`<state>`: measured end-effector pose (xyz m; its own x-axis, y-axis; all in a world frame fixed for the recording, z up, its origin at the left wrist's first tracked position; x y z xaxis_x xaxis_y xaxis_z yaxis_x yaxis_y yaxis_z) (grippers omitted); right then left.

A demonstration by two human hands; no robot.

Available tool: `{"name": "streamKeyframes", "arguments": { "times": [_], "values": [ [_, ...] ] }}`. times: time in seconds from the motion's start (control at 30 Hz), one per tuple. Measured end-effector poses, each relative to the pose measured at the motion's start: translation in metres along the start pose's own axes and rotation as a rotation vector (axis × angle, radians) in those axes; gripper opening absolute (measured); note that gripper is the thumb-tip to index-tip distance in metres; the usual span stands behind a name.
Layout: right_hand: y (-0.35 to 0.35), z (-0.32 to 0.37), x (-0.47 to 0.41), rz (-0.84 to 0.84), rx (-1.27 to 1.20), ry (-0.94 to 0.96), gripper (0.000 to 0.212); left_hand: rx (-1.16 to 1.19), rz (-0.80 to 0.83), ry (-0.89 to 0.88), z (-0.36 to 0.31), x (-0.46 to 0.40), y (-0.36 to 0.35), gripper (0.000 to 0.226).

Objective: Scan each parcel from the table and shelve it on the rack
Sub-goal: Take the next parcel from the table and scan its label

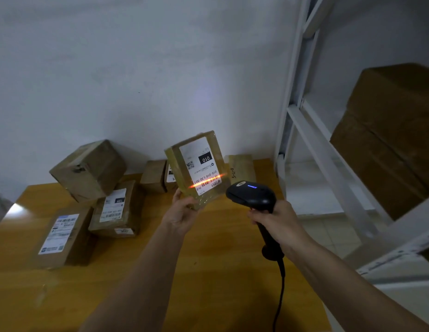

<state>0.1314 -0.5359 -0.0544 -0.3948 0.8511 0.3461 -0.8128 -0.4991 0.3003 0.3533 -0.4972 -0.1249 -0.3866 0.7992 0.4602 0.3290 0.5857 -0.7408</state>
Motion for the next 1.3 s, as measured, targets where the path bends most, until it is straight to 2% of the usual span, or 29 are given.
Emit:
{"name": "streamKeyframes", "arguments": {
  "times": [0.1,0.17,0.27,0.37,0.5,0.63,0.83,0.93,1.07,1.3],
  "values": [
    [0.000,-0.004,0.003,0.023,-0.025,-0.021,0.006,-0.064,-0.066,0.001,0.002,0.003,-0.002,0.097],
    [0.001,-0.008,0.005,0.033,-0.035,-0.043,0.002,-0.205,-0.149,0.006,0.003,0.007,0.001,0.086],
    [0.005,-0.019,0.007,0.030,-0.042,-0.067,0.003,-0.526,-0.219,-0.003,0.009,0.015,0.007,0.071],
    [0.011,-0.032,0.011,0.040,-0.053,-0.093,0.011,-0.930,-0.302,-0.083,0.016,0.025,0.008,0.066],
    [0.017,-0.054,0.016,0.046,-0.052,-0.130,0.015,-1.493,-0.255,-0.179,0.038,0.039,0.005,0.074],
    [0.025,-0.070,0.027,0.009,-0.073,-0.154,0.017,-1.788,-0.189,-0.283,0.060,0.061,-0.005,0.078],
    [0.038,-0.087,0.068,-0.142,-0.138,-0.181,0.019,-1.901,0.023,-0.186,0.085,0.081,-0.014,0.060],
    [0.042,-0.094,0.092,-0.238,-0.184,-0.191,0.007,-1.955,0.164,-0.148,0.099,0.091,-0.021,0.056],
    [0.043,-0.114,0.127,-0.396,-0.255,-0.236,0.008,-1.973,0.356,-0.129,0.120,0.108,-0.030,0.055],
    [0.052,-0.143,0.195,-0.597,-0.359,-0.327,0.014,-1.973,0.662,-0.058,0.164,0.156,-0.042,0.066]
  ]
}}
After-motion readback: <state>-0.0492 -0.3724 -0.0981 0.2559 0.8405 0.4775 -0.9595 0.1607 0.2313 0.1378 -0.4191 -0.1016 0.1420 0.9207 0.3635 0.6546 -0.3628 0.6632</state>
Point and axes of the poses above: each hand's wrist, its own x-axis away from the middle knuckle, its own y-axis out of the back of the hand, z = x × y, the point moved 4 cm from there along -x, towards the middle knuckle, and after that the axes turned 9 degrees about x, right-handed, at the moved point
